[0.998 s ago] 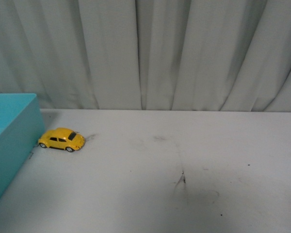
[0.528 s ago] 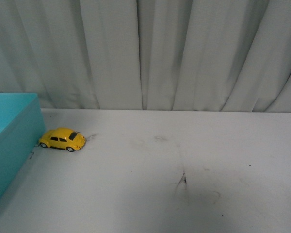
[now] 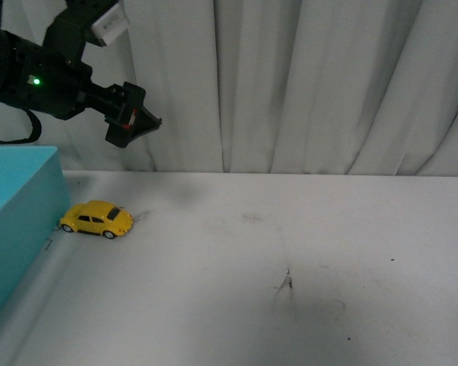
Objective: Wind up and store yellow beetle toy
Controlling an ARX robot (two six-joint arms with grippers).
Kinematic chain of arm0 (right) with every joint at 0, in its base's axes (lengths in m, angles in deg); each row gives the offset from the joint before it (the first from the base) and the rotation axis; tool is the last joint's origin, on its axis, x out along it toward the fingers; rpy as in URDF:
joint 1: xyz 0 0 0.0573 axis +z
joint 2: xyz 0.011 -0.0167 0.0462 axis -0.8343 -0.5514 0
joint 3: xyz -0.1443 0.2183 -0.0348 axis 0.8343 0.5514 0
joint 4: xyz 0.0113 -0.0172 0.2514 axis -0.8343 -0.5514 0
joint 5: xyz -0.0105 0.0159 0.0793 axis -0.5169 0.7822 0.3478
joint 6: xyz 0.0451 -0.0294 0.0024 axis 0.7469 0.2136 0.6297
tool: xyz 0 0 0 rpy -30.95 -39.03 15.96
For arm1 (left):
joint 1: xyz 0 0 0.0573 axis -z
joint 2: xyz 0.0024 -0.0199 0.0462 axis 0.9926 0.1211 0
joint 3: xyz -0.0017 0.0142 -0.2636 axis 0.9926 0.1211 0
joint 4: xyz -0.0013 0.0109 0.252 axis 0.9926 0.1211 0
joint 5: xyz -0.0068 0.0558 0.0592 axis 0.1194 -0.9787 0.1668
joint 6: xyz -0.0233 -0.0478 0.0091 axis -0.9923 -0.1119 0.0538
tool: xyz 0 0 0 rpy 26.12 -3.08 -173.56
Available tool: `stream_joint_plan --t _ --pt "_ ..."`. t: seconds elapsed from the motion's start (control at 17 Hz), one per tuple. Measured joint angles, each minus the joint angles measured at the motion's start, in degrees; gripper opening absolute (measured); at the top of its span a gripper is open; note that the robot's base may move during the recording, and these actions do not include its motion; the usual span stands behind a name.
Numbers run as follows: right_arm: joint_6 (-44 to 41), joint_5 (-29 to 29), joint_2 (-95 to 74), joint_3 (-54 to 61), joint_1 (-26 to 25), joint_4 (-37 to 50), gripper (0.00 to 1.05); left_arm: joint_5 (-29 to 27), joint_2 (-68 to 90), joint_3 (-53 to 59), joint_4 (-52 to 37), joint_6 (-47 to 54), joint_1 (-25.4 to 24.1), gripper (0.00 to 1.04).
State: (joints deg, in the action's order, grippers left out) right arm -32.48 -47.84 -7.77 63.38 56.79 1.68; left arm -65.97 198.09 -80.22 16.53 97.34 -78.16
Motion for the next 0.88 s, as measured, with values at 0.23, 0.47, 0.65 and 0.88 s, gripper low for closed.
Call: stream_joint_plan --t 0.23,0.47,0.65,0.88 --pt "0.0 0.0 0.0 0.0 0.0 0.0 0.98 -1.6 6.1 -8.5 14.9 18.8 1.7 0.98" --pt "0.0 0.0 0.0 0.0 0.0 0.0 0.98 -6.8 17.3 -20.5 31.8 39.8 1.2 0.98" --pt "0.0 0.0 0.0 0.0 0.0 0.0 0.98 -13.7 22.6 -29.3 38.6 49.4 0.5 0.98" --pt "0.0 0.0 0.0 0.0 0.0 0.0 0.98 -16.9 28.1 -34.2 47.7 55.9 -0.3 0.98"
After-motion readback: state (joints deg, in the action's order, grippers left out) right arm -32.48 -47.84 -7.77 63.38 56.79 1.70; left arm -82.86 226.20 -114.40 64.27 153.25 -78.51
